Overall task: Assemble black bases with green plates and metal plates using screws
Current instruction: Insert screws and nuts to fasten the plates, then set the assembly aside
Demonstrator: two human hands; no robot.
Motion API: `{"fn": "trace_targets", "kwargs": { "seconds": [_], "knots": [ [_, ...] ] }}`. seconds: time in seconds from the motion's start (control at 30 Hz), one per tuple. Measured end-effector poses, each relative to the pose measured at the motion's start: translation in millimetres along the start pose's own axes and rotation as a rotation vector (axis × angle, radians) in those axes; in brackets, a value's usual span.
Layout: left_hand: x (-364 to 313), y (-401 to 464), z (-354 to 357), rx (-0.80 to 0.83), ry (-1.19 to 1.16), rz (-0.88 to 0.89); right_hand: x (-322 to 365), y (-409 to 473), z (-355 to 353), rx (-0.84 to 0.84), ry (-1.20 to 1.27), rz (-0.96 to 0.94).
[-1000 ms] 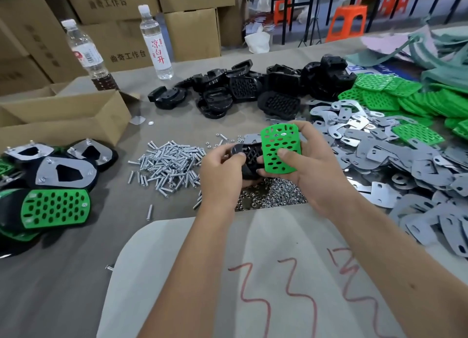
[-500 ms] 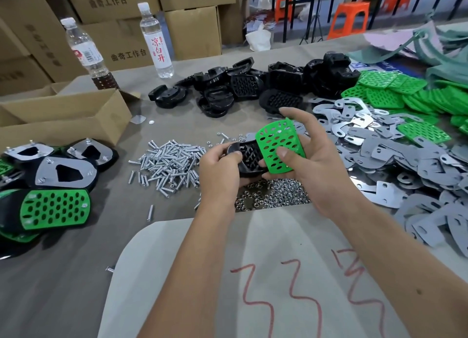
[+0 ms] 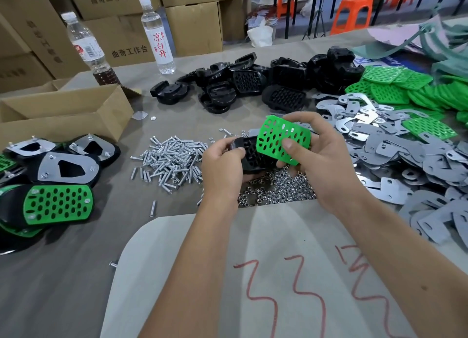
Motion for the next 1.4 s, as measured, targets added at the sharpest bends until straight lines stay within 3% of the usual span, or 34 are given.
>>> {"fn": "trace_targets", "kwargs": {
  "seconds": [0.27, 0.47, 0.73, 0.9, 1.0, 1.1, 1.17, 1.27, 1.33, 1.4],
  "knots": [
    [-3.7, -4.2, 0.2, 0.002, -0.011, 0.007, -11.4, 5.1, -4.2, -0.067, -0.087, 0.082],
    [-5.8, -9.9, 6.1, 0.063, -0.3, -0.088, -15.6, 10.3, -11.6, -0.114, 0.178, 0.164],
    [-7.5, -17.9, 14.6, 0.21, -0.491, -0.16, -15.3, 11.1, -8.6, -0.085, 0.213, 0.198],
    [-5.5, -6.8, 5.4, 0.056, -0.268, -0.144, -16.2, 7.2, -8.1, -0.072, 0.455, 0.292],
    [-1.5, -8.8, 4.0, -0.035, -0.242, -0.184, -9.7, 5.4, -8.5, -0.087, 0.534, 0.231],
    [0.5, -7.1, 0.8, -0.03, -0.122, -0.093, -1.6, 4.6, -27.1, -0.337, 0.297, 0.107],
    [-3.1, -6.1, -0.9, -0.027, -0.081, -0.028, -2.5, 6.2, -34.8, -0.413, 0.127, 0.112],
    [-6.0, -8.7, 2.2, 0.012, -0.063, -0.004, -8.8, 6.8, -17.8, -0.228, 0.02, 0.205],
    [-6.0, -10.3, 5.7, 0.046, -0.019, 0.022, -10.4, 5.0, -3.8, -0.095, -0.12, 0.149],
    [-6.4, -12.7, 9.2, 0.087, -0.041, 0.032, -8.5, 4.5, 1.2, -0.071, -0.171, 0.084]
  ]
}}
Point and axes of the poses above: each hand's wrist, its own y-axis towards the middle knuckle, its own z-axis out of the palm, x = y × z, the point moved 6 cm from there along y, towards the middle knuckle, and after that the axes turned 11 degrees about z, right-handed, at the moved point
